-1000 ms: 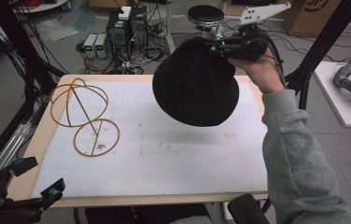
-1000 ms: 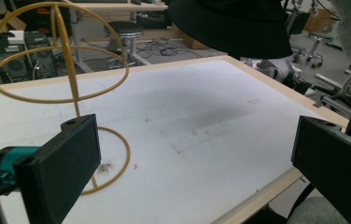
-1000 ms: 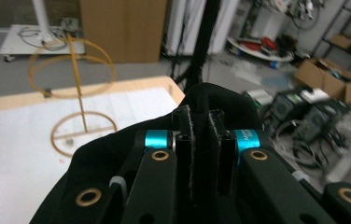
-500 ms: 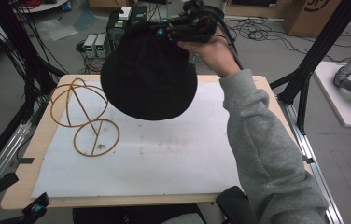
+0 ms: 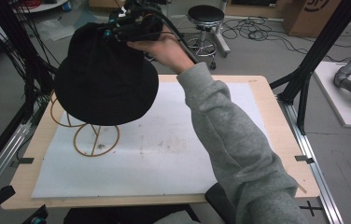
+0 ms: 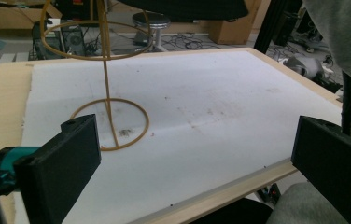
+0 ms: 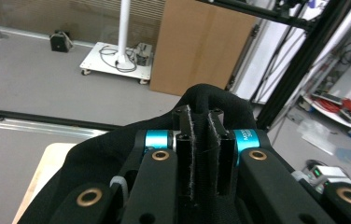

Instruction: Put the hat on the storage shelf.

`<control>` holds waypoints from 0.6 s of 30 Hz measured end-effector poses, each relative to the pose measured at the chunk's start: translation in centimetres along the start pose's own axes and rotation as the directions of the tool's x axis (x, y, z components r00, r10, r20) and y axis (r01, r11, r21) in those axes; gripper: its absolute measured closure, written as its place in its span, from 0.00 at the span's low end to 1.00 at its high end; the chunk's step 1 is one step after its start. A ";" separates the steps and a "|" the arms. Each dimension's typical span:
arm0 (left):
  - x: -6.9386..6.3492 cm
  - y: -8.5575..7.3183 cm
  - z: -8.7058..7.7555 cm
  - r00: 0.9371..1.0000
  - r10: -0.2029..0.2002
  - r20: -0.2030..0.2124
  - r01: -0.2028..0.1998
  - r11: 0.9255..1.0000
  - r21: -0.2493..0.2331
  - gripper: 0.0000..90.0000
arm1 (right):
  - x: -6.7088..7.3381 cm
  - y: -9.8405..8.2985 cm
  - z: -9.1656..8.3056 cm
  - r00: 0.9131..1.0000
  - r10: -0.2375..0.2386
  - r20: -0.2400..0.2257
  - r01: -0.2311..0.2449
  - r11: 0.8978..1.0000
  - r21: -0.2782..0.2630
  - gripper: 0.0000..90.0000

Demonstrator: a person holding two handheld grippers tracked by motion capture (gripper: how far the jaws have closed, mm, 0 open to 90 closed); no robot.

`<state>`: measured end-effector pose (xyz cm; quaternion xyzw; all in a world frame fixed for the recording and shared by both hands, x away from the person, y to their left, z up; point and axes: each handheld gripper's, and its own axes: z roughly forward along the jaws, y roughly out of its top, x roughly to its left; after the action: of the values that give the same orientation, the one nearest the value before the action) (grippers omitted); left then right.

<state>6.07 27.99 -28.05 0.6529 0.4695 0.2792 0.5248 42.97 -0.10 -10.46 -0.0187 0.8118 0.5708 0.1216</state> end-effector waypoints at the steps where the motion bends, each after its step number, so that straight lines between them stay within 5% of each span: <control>1: -0.2 -0.1 0.2 1.000 0.003 0.003 -0.003 1.000 0.007 0.02 | 0.0 0.0 1.4 1.000 0.001 -0.011 -0.001 1.000 0.003 0.94; 18: -1.4 -0.6 1.7 0.998 0.031 0.058 -0.033 0.999 0.037 0.02 | 1.7 -1.0 10.3 0.996 0.015 -0.083 -0.011 0.999 0.042 0.94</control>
<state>6.74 26.06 -28.94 0.6779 0.4491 0.2597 0.5209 43.31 9.36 -15.05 -0.0346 0.8280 0.5532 0.0845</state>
